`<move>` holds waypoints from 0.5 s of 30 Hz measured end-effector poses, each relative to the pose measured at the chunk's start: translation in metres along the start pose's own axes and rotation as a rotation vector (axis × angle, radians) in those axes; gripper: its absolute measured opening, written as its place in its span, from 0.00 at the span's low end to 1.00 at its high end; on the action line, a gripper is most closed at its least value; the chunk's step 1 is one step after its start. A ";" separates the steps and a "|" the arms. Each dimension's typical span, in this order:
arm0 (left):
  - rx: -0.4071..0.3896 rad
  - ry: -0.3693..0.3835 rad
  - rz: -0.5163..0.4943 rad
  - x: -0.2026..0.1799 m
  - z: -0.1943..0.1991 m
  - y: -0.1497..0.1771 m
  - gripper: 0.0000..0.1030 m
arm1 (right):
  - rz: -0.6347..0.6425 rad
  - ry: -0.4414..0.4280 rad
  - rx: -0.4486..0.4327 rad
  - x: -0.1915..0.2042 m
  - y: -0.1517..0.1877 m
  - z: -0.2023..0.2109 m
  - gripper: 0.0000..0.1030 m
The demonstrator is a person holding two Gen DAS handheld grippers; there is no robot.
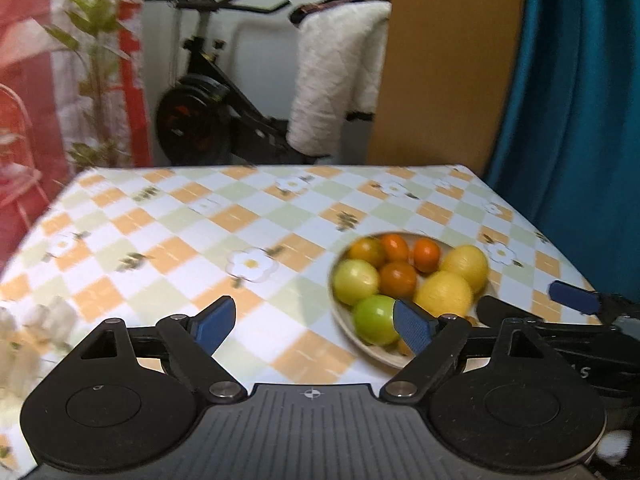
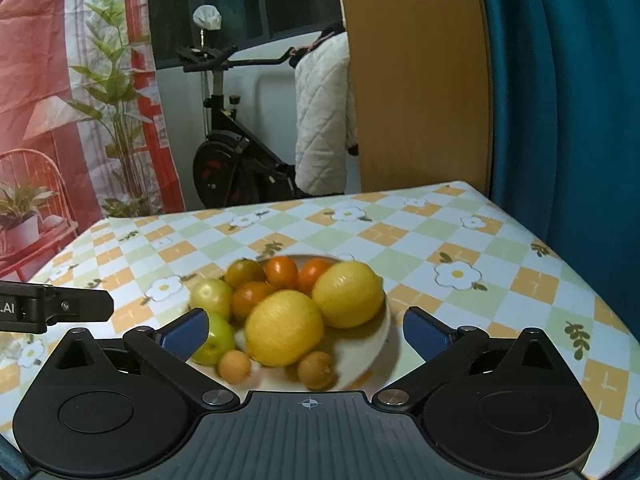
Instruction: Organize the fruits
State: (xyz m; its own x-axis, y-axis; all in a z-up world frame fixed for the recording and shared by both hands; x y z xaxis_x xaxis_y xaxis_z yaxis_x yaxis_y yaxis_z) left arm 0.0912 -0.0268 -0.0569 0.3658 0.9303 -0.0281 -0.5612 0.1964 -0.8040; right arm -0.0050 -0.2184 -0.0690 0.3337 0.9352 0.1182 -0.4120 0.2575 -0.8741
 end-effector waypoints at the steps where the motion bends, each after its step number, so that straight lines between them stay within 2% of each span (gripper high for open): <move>1: -0.008 -0.017 -0.002 0.002 0.004 -0.001 0.86 | 0.002 -0.003 0.000 0.004 -0.002 0.002 1.00; 5: -0.016 -0.068 0.002 0.012 0.018 -0.004 0.86 | 0.018 -0.018 0.017 0.019 -0.009 0.009 1.00; 15: -0.015 -0.107 0.034 0.030 0.040 -0.005 0.86 | 0.043 -0.049 0.062 0.047 -0.015 0.024 1.00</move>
Point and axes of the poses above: each gripper's, at about its wrist camera, not at the fingertips, and z roughly against the way its jaws point, x to its left, y to its underside, the point moved 4 cm from there along -z, roughly the way its jaws point, and after that the axes turned 3 degrees about -z, right-handed, at the moved point
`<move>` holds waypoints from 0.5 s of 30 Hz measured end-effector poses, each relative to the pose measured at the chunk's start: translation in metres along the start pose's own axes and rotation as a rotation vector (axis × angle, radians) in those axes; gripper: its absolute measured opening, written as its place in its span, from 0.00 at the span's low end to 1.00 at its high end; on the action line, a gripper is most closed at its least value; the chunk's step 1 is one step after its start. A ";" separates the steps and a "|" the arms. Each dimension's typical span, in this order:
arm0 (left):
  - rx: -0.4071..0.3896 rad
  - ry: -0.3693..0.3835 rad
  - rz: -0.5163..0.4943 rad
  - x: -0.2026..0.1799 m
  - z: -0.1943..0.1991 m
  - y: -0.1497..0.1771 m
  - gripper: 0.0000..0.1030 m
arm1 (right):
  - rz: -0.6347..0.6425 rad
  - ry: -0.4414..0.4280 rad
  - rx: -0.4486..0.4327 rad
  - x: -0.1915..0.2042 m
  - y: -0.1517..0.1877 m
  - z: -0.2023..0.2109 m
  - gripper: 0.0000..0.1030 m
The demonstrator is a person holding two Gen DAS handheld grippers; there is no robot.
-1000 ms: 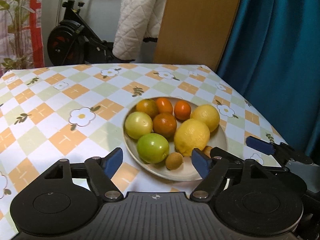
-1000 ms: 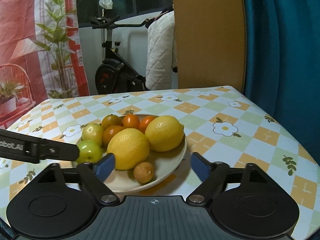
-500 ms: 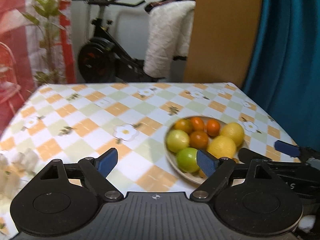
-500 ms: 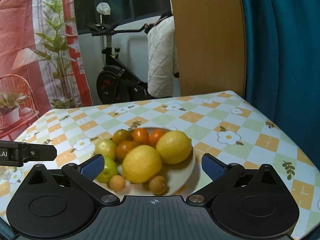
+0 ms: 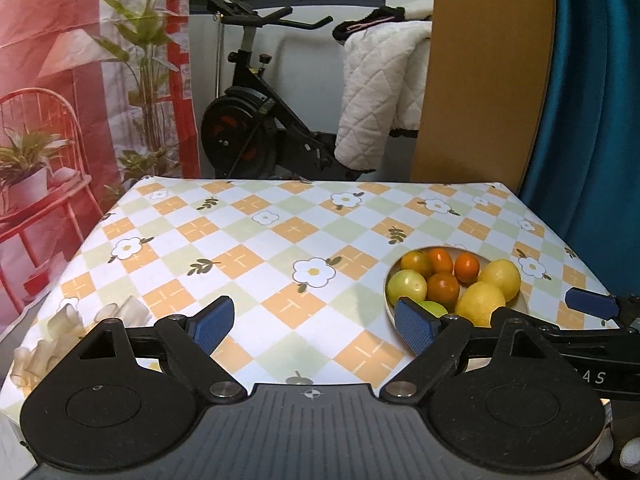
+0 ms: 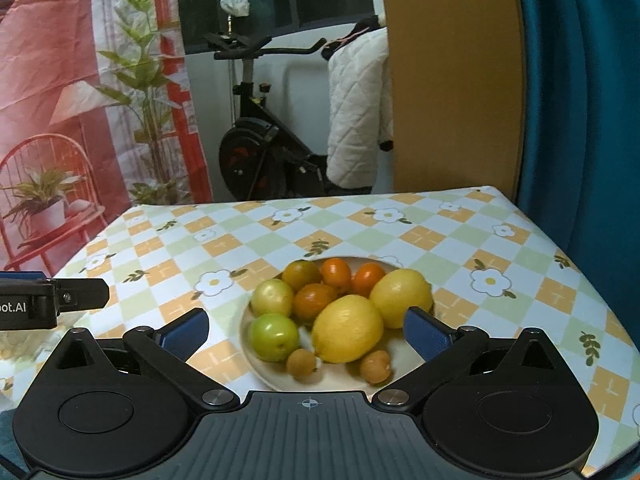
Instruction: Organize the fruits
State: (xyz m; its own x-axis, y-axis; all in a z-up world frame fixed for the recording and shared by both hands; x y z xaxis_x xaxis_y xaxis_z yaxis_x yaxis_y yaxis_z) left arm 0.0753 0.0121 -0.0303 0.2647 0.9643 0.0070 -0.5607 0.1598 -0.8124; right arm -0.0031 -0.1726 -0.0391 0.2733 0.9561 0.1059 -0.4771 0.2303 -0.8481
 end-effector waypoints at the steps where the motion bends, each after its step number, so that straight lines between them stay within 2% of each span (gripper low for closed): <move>1: -0.002 0.001 0.004 0.001 0.001 0.000 0.86 | 0.003 0.000 -0.001 0.001 -0.001 0.001 1.00; 15: 0.008 0.001 0.020 0.001 0.001 0.001 0.86 | 0.013 0.007 0.013 0.004 -0.006 0.000 1.00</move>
Point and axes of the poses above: each gripper's, at about its wrist camera, not at the fingertips, and z roughly against the way its jaws point, x to its left, y to its underside, the point moved 4 cm from there along -z, roughly the way its jaws point, and after that the axes turned 3 degrees about -z, right-handed, at the moved point
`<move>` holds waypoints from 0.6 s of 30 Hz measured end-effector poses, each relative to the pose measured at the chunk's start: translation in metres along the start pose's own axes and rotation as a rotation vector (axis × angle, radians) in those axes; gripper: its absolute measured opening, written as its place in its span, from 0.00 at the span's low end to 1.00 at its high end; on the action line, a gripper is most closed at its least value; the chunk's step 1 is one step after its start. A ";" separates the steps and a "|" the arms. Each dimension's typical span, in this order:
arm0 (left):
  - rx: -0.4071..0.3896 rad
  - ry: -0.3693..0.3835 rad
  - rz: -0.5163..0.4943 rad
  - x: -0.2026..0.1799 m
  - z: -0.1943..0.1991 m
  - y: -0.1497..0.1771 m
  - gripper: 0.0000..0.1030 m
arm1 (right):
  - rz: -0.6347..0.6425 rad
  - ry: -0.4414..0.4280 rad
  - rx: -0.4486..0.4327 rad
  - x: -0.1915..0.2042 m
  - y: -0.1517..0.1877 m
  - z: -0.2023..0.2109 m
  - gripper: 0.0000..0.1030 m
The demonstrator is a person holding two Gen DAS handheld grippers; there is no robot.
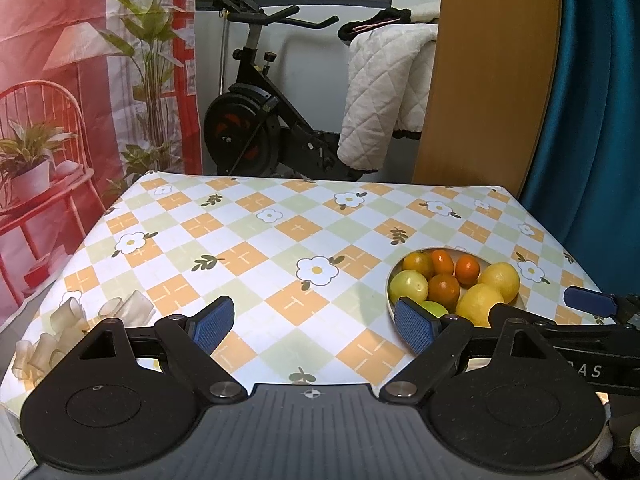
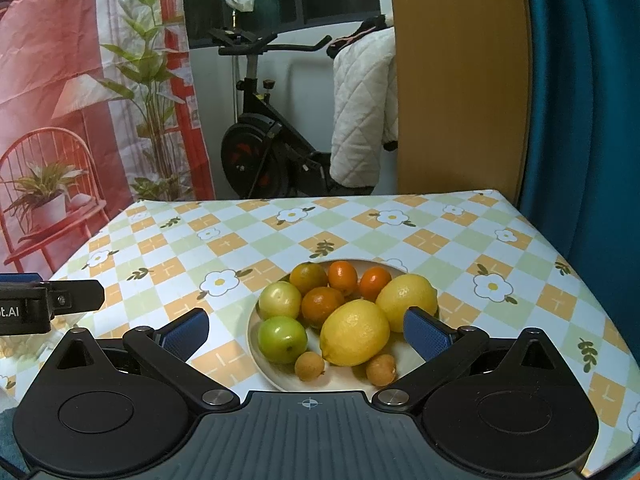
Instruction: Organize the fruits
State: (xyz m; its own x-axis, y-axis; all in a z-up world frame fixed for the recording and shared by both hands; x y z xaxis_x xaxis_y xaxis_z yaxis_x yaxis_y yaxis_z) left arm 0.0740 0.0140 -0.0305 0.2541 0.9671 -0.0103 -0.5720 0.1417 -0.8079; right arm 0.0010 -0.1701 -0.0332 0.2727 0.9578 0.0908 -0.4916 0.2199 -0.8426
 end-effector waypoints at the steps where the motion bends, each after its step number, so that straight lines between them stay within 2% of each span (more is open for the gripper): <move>1: 0.001 -0.001 0.001 0.000 0.000 0.000 0.86 | -0.001 0.000 0.000 0.000 0.000 0.000 1.00; 18: 0.006 -0.024 0.011 0.002 0.001 -0.001 0.87 | -0.004 0.001 0.002 -0.001 -0.002 0.000 1.00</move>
Point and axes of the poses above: each gripper's, at about its wrist camera, not at the fingertips, and z roughly against the way its jaws point, x to its left, y to its underside, the point moved 4 cm from there along -z, roughly the way its jaws point, and after that the axes turned 3 degrees about -z, right-handed, at the moved point
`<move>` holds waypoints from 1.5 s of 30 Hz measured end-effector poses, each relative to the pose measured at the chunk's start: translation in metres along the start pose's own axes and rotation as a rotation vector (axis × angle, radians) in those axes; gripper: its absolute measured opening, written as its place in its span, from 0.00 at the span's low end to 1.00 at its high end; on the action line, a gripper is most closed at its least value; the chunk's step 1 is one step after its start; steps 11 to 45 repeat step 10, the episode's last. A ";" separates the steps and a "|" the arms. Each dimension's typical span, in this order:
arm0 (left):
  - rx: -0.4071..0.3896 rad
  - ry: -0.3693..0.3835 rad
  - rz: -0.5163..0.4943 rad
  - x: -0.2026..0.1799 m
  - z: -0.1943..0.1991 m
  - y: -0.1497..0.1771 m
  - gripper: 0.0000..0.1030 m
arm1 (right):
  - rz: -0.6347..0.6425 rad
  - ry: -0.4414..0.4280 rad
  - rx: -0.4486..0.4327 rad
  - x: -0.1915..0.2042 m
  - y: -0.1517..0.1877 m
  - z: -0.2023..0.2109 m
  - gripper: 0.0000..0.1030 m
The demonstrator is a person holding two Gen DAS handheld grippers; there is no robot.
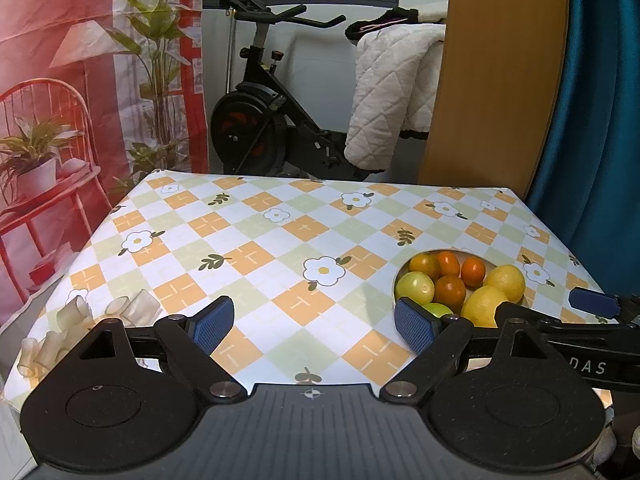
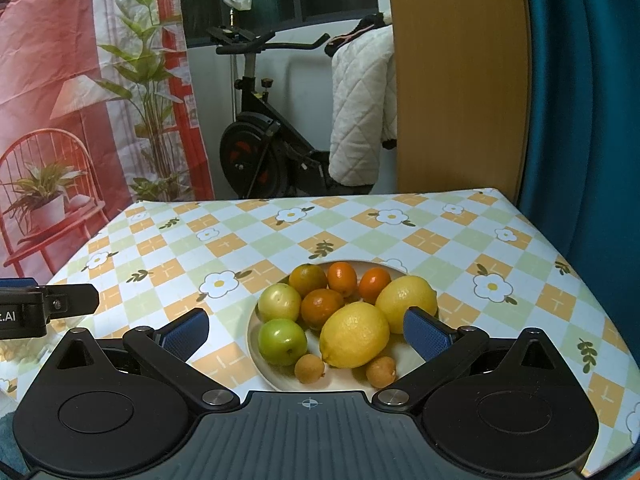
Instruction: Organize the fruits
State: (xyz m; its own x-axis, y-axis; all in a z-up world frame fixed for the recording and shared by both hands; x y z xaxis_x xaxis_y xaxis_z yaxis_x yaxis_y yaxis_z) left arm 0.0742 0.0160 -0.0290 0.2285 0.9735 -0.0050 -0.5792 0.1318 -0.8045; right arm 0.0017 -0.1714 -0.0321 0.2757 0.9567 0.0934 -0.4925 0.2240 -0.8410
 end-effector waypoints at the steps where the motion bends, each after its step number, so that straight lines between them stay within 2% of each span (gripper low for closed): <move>1: 0.000 -0.003 0.001 0.000 0.000 0.000 0.87 | 0.000 0.001 0.001 0.000 0.000 -0.001 1.00; 45: 0.001 -0.006 0.004 0.001 0.000 0.000 0.88 | 0.000 0.002 0.001 -0.001 0.000 -0.001 1.00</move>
Point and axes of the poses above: each gripper's, at about its wrist camera, not at the fingertips, and z roughly against the way its jaws point, x to its left, y to its underside, the point moved 4 cm from there along -z, roughly the way its jaws point, and after that the axes turned 3 degrees about -z, right-handed, at the moved point
